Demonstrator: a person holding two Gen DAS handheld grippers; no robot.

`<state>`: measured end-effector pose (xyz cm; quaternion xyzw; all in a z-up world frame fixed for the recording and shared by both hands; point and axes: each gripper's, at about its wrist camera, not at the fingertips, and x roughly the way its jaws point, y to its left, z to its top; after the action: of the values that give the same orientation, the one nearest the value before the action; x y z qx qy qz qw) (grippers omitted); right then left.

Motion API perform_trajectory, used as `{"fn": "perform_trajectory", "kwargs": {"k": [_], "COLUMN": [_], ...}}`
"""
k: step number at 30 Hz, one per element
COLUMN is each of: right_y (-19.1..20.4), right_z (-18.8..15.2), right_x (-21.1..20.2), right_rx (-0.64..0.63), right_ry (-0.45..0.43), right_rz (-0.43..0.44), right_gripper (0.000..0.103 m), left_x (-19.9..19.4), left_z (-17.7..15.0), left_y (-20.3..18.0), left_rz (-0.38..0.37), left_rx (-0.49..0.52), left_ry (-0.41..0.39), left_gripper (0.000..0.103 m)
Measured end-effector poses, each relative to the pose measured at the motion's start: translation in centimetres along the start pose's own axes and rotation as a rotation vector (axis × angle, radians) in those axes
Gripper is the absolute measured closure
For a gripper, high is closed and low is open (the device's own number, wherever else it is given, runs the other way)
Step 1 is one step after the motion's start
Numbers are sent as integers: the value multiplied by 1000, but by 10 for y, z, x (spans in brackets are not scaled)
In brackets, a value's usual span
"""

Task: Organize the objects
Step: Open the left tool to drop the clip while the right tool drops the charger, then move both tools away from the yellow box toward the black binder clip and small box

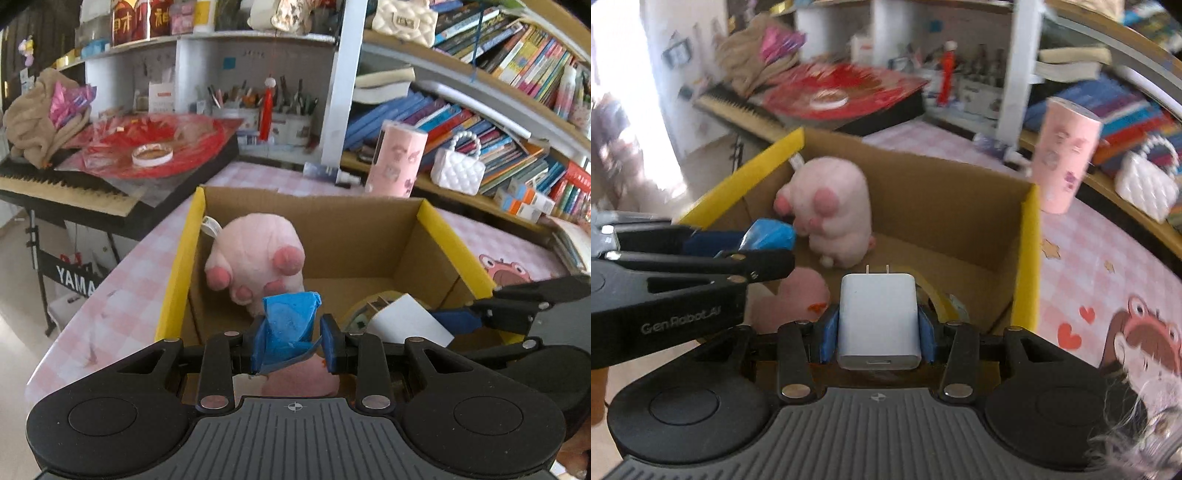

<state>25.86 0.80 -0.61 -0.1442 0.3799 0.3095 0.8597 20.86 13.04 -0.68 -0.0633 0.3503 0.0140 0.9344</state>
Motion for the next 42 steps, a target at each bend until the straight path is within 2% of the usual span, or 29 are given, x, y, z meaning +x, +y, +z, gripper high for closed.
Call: {"fn": "perform_trajectory", "kwargs": {"k": [6,14,20,23,25,29,34,42], "right_y": [0,-3,-2,-4,-5,-2,7,28], "right_z": [6,7,6,5,3,0,-14,-53], "right_x": [15,19,4,-10,-23,-50,-83,-108], "right_rx": [-66,-57,-38,10,38,59,79,151], "right_ry": [51,70,10,-28,-61,-138,-224,-244], "right_rz": [16,29,42,39,33,-17,-111,-226], "right_gripper": [62,62,61,61,61,57,56,50], "left_x": [14,16,-3,-21,-35,-61,-86,-111], "left_z": [0,0,2,4,4,1,-12,-49], "left_y": [2,2,-3,-4,-4,-1,7,13], "left_rz": [6,-10,-21,-25,-35,-41,-39,-2], "left_rx": [-22,-37,-33,-29,-26,-43,-67,-29], "left_ry": [39,26,-62,-119,-155,-211,-232,-198], "left_gripper": [73,70,45,36,34,29,27,26]}}
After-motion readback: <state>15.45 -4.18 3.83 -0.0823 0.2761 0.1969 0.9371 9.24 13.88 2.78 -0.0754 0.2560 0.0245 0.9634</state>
